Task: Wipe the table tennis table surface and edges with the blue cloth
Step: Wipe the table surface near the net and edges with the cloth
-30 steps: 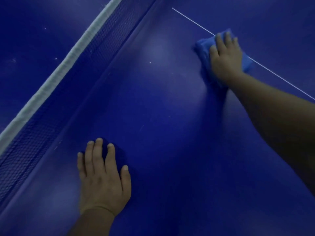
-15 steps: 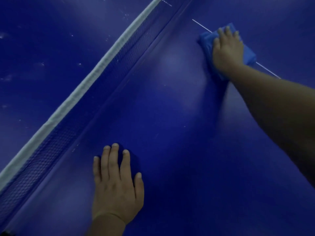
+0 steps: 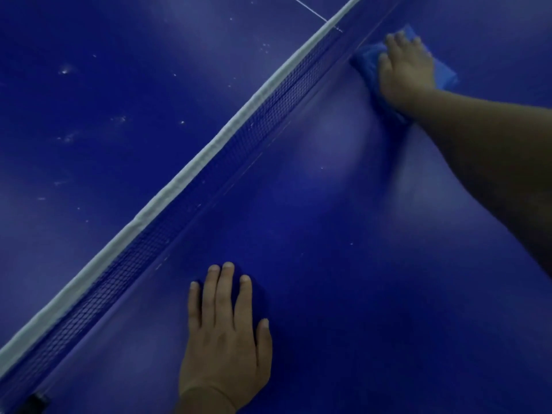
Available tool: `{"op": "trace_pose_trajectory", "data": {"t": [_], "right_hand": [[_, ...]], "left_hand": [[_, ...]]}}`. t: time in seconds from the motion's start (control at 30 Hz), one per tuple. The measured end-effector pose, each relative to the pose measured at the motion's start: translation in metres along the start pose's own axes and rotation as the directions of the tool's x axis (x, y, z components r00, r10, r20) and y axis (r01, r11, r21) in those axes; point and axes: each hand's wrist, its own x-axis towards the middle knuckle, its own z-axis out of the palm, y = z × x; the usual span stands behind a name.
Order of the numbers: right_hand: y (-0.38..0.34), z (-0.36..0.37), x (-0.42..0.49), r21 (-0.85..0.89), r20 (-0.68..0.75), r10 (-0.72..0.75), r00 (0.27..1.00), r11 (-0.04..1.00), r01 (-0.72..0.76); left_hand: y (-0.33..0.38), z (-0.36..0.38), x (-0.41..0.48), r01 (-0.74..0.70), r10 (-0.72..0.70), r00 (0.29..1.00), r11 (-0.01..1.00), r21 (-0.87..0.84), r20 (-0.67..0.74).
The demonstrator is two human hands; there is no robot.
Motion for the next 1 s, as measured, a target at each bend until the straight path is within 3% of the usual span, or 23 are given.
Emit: {"op": "trace_pose_trajectory", "data": {"t": [0.1, 0.2, 0.3, 0.33, 0.43, 0.5, 0.57, 0.7, 0.73, 0.77, 0.83, 0.9, 0.93, 1.0], "right_hand": [[-0.062, -0.002, -0.017, 0.012, 0.002, -0.291, 0.957, 0.957, 0.291], [-0.102, 0.004, -0.097, 0.045, -0.018, -0.604, 0.797, 0.795, 0.604], [-0.086, 0.003, -0.146, 0.109, 0.125, -0.738, 0.663, 0.675, 0.730], [-0.076, 0.001, -0.135, 0.066, 0.134, -0.737, 0.662, 0.673, 0.736], [-0.053, -0.001, -0.069, -0.023, 0.103, -0.487, 0.867, 0.870, 0.492], [-0.061, -0.001, -0.046, 0.022, 0.069, -0.333, 0.940, 0.943, 0.332], [-0.085, 0.001, -0.058, 0.016, 0.046, -0.386, 0.921, 0.923, 0.385], [-0.079, 0.008, -0.133, 0.076, 0.134, -0.699, 0.703, 0.714, 0.696], [-0.063, 0.009, -0.143, 0.089, 0.123, -0.691, 0.712, 0.722, 0.686], [-0.043, 0.009, -0.144, 0.084, 0.092, -0.621, 0.779, 0.784, 0.615], [0.000, 0.007, -0.130, 0.063, 0.061, -0.310, 0.949, 0.950, 0.306], [0.021, 0.006, -0.116, 0.080, 0.057, -0.019, 0.998, 0.997, 0.015], [0.013, 0.006, -0.117, 0.079, 0.051, 0.023, 0.998, 0.997, -0.026], [-0.021, 0.011, -0.143, 0.041, 0.048, -0.106, 0.993, 0.994, 0.104]], "left_hand": [[0.000, -0.002, 0.000, 0.002, -0.002, 1.000, 1.000, 0.001, -0.022], [0.001, -0.003, -0.001, 0.001, 0.000, 0.999, 1.000, 0.015, -0.043], [0.001, -0.003, -0.001, -0.012, 0.012, 0.999, 1.000, 0.000, -0.053], [0.001, -0.003, -0.001, -0.013, 0.013, 0.999, 1.000, -0.002, -0.053], [0.001, -0.002, -0.001, -0.010, 0.010, 0.999, 1.000, -0.008, -0.051], [0.000, -0.001, -0.001, -0.009, 0.009, 0.999, 1.000, -0.009, -0.046], [0.000, 0.000, -0.001, -0.011, 0.010, 0.998, 1.000, -0.017, -0.055], [-0.001, 0.002, -0.002, -0.010, 0.007, 0.997, 0.999, -0.039, -0.072], [-0.001, 0.002, -0.003, -0.009, 0.006, 0.997, 0.999, -0.044, -0.078], [-0.001, 0.003, -0.003, -0.011, 0.007, 0.996, 0.999, -0.050, -0.084], [-0.001, 0.003, -0.002, -0.012, 0.005, 0.996, 0.998, -0.068, -0.090], [0.000, 0.002, -0.002, -0.011, 0.005, 0.996, 0.998, -0.068, -0.087], [0.001, 0.002, -0.002, -0.009, 0.004, 0.997, 0.998, -0.060, -0.083], [0.001, 0.001, -0.003, -0.002, -0.003, 0.997, 0.998, -0.065, -0.078]]}}
